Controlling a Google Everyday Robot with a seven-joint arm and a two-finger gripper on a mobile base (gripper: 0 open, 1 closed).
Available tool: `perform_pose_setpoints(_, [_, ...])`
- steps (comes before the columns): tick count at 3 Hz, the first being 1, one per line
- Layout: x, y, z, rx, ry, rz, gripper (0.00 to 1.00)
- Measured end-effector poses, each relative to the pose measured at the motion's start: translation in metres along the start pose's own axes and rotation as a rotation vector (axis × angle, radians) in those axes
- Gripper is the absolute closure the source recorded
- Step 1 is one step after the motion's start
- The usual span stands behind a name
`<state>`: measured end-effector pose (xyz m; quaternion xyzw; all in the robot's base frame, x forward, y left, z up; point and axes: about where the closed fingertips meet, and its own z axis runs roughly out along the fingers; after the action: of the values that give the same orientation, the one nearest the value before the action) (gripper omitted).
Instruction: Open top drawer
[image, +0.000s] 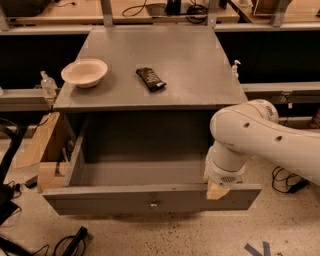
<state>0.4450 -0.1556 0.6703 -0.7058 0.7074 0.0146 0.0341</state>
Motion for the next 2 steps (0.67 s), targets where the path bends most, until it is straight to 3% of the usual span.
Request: perform_pose_setpoints(2, [0.0003,0.0006,-0.0013,0.001,0.001,0.0,0.5])
